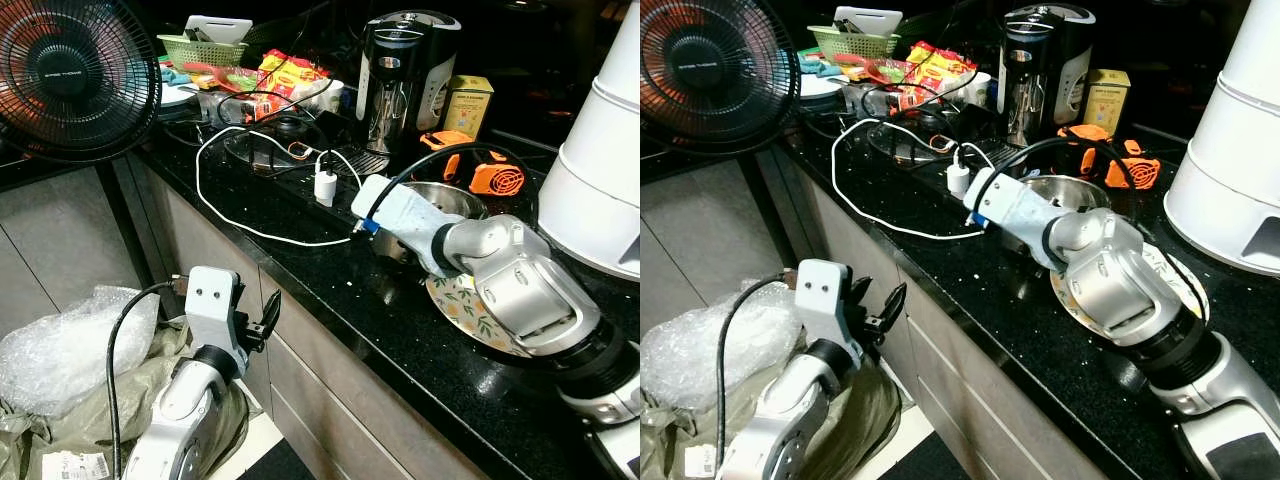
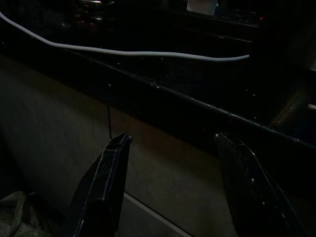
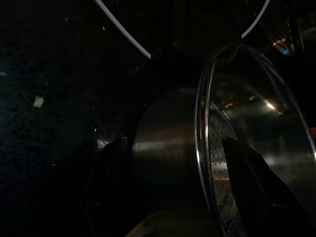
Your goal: Kitchen organization
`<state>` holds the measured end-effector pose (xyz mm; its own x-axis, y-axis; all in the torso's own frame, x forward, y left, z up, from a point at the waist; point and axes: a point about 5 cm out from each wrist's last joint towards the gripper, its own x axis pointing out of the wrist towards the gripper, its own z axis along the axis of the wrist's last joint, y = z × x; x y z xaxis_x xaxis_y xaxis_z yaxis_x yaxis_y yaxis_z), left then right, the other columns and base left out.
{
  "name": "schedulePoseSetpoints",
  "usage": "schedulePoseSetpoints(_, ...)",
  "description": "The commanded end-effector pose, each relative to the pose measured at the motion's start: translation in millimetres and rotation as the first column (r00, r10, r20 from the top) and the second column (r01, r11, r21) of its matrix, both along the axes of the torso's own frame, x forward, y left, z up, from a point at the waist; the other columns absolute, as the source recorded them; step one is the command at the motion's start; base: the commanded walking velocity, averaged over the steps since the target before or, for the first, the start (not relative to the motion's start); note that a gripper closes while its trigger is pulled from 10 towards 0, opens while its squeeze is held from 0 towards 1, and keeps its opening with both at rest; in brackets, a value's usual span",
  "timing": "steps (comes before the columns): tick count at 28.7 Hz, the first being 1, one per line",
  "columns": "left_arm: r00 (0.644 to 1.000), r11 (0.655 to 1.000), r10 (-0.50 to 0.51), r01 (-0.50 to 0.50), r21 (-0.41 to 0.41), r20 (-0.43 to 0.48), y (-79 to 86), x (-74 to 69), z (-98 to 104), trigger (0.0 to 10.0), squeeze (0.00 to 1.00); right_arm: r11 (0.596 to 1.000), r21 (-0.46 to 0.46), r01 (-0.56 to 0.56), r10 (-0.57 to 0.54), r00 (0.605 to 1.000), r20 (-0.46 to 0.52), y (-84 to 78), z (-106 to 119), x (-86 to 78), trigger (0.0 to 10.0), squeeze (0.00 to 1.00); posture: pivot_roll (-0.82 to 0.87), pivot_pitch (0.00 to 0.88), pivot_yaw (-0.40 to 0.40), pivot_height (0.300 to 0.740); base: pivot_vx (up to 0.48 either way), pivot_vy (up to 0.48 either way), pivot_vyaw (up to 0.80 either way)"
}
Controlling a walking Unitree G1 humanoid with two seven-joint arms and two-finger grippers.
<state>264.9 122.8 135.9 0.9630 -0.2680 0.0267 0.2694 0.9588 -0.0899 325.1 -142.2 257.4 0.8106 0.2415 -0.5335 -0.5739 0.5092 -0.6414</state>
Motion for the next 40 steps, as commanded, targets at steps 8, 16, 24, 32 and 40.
schedulePoseSetpoints(8, 1.000, 1.000, -0.005, 0.005, 0.007, -0.022, -1.1, -0.6, -5, 10.0, 0.00, 0.993, -0.116, -0.026, 0.016, 0.996, -0.091, -7.9, -17, -6.7, 0.0, 0.00, 0.02, 0.000, -0.016, 0.740, 0.000, 0.000, 0.00)
schedulePoseSetpoints(16, 1.000, 1.000, -0.005, 0.005, 0.007, -0.022, -0.7, 0.0, -5, 10.0, 0.00, 0.995, -0.085, -0.044, 0.036, 0.995, -0.094, -6.1, -15, -8.2, 0.0, 0.00, 0.02, 0.000, -0.012, 0.740, 0.000, 0.000, 0.00)
schedulePoseSetpoints(24, 1.000, 1.000, -0.005, 0.005, 0.004, -0.010, -0.1, 1.3, -1, 10.0, 0.00, 0.990, 0.108, -0.086, 0.085, 0.996, 0.016, 5.1, 6, -4.0, 0.0, 0.00, 0.02, 0.000, -0.009, 0.740, 0.000, 0.000, 0.00)
schedulePoseSetpoints(32, 0.996, 0.998, -0.041, 0.046, -0.053, 0.075, -1.6, 5.4, 25, 10.0, 0.00, 0.742, 0.611, -0.276, 0.089, 0.944, 0.318, 21.3, 60, -7.5, 0.0, 0.00, 0.02, 0.000, -0.006, 0.740, 0.000, 0.000, 0.00)
schedulePoseSetpoints(40, 0.984, 0.986, -0.114, 0.128, -0.104, 0.139, -10.2, 3.9, 42, 10.0, 0.00, 0.673, 0.676, -0.300, 0.046, 0.929, 0.366, 13.5, 60, -8.9, 7.3, 0.00, 0.02, 0.000, -0.003, 0.740, 0.000, 0.000, 0.00)
